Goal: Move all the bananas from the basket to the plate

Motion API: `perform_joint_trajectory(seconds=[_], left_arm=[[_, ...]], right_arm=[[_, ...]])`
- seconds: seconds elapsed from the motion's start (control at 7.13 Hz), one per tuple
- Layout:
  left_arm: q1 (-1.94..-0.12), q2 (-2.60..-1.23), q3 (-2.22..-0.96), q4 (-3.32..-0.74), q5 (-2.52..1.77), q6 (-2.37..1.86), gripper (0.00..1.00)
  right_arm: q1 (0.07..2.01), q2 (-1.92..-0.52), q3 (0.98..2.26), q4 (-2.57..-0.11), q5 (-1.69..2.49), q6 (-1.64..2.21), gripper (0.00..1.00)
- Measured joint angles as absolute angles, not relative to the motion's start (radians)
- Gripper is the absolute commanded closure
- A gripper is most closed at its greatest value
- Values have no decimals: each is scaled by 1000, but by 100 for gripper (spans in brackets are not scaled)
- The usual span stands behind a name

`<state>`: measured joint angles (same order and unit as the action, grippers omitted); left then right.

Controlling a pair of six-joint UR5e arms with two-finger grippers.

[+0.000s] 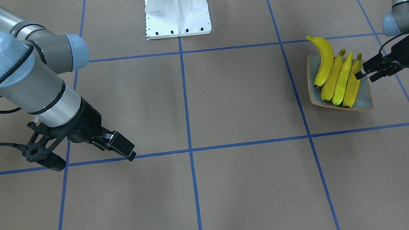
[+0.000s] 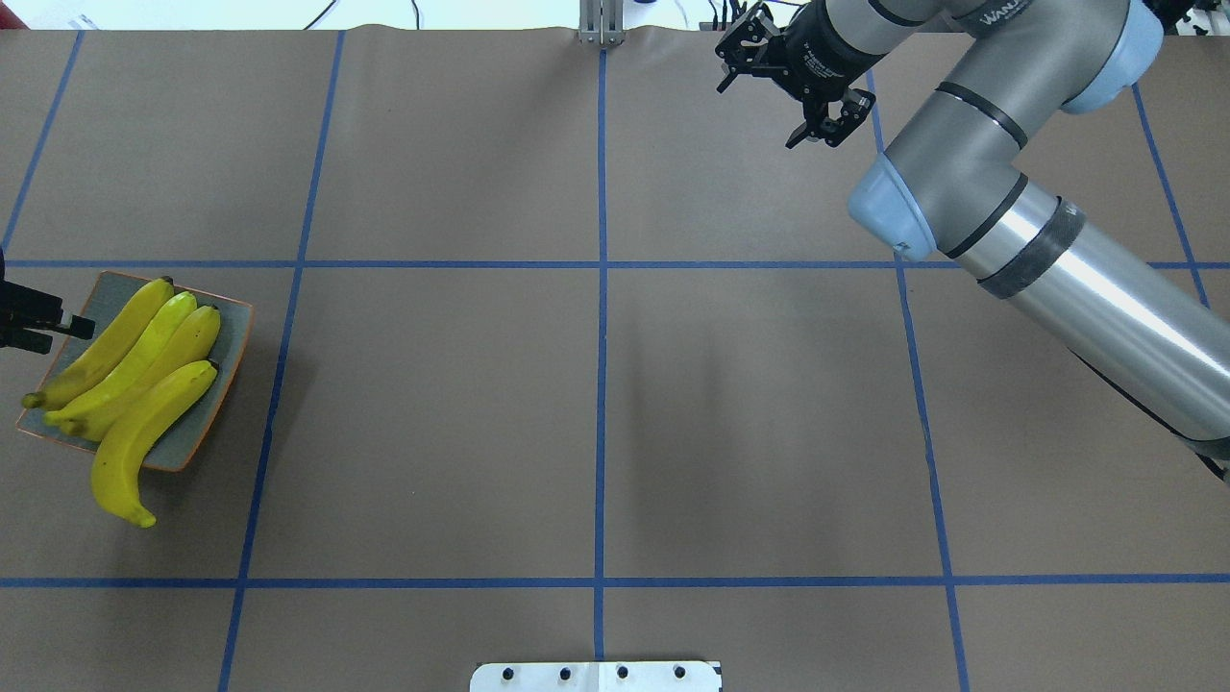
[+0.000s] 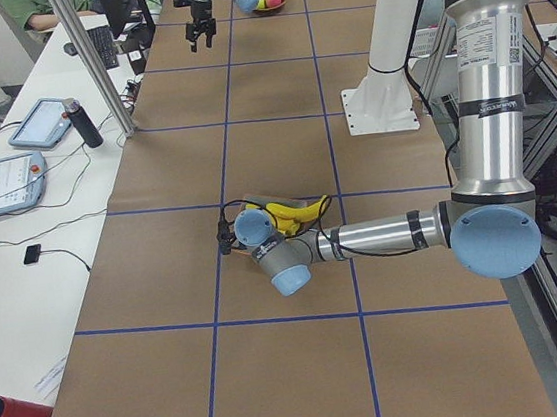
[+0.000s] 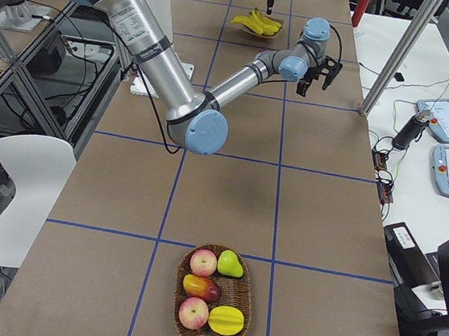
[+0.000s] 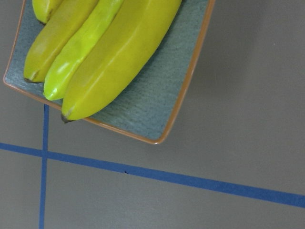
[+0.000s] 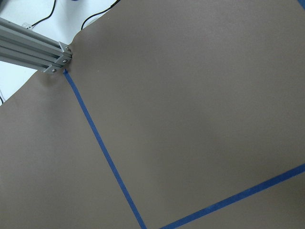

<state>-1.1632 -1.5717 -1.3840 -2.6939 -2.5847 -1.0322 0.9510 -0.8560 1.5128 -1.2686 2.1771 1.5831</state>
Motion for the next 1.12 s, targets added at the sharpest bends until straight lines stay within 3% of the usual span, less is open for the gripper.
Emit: perform_joint_trajectory(seconds=[0.28,0.7,1.12], left_arm=[[-1212,-1623,-1384,-2681,-2585,-1077,1],[-1293,-1752,-1378,-2643,-2574,-1122,0],[-1373,-1831,-1374,-2448,-2444,-955,0]], right_arm=[[956,-859,1516,-1271,2180,1580,0],[1030,-938,1529,-1290,2216,1406,0],[1198,-1058,1524,-1457,2273,926,0]])
